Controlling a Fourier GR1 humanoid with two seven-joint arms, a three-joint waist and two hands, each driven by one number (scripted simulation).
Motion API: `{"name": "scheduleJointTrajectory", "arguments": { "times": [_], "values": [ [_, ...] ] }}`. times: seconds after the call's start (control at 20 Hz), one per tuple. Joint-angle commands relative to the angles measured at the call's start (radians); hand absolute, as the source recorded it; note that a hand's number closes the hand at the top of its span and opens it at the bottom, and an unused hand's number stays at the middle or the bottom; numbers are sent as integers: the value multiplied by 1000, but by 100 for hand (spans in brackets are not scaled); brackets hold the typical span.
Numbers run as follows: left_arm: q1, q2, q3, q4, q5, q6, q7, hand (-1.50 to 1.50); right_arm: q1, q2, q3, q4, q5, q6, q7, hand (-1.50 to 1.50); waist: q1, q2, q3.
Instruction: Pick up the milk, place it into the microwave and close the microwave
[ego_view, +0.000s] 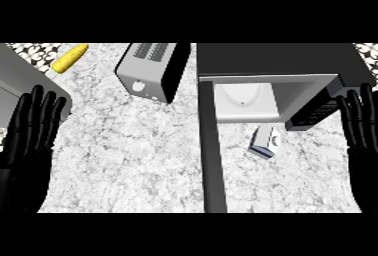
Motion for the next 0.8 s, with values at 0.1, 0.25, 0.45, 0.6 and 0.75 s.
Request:
{"name": "scheduleJointTrajectory", "arguments": {
  "times": [0.1,0.25,0.45,0.6,0.75],
  "values": [
    [-30,-7,15,45,15,-7,-10,-150,-165,57,44,82,115,-99,35,-150,15,-10,-27],
    [-17,-1,41,-38,75,-17,47,-150,-132,100,235,129,257,-305,-58,-150,19,-12,-27],
    [57,-59,17,-36,87,23,87,-150,-227,102,344,219,298,-368,107,-150,21,-12,-27],
    [178,-29,41,-146,137,-29,102,-150,-145,102,429,130,335,-401,135,-150,16,-14,-27],
    [316,-31,64,-217,186,-78,51,-150,-126,102,431,81,390,-408,196,-150,18,-15,-27]
  ]
}}
